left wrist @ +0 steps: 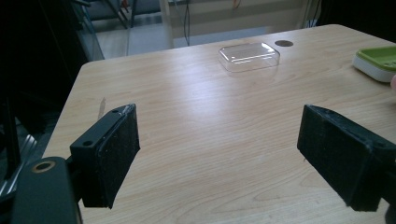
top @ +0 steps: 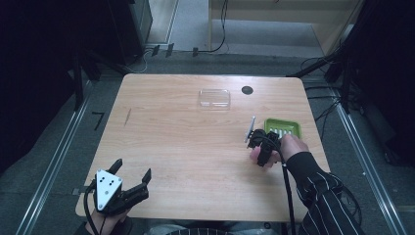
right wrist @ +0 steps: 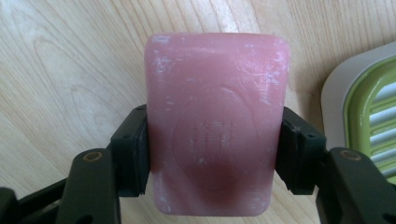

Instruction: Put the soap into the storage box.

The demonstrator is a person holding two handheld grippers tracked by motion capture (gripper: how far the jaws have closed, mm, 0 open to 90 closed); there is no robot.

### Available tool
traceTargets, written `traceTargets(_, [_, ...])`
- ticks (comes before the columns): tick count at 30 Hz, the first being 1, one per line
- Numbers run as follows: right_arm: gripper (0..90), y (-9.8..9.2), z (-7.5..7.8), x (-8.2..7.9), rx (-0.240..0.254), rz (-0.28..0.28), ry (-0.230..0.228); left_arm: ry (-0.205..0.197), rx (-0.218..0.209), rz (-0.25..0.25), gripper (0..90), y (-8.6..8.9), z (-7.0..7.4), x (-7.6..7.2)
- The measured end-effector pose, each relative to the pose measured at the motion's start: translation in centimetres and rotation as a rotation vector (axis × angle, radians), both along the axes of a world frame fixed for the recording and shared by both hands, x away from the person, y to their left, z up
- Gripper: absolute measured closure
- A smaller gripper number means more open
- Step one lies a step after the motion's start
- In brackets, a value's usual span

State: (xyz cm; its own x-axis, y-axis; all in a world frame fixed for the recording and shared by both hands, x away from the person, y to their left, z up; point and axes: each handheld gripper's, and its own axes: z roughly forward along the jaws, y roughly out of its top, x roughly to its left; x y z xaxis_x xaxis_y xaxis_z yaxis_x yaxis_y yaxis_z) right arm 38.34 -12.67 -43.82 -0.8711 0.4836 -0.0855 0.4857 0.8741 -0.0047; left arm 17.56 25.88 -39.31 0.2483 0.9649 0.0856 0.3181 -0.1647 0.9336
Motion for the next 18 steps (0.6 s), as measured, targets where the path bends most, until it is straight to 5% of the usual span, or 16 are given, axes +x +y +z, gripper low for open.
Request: traceTargets(18, [38.7,-2.3,0.5,0.5,-0.01,0.034,0.006,0.001,0.001,0.0,13.4,0.0,0.0,0.0])
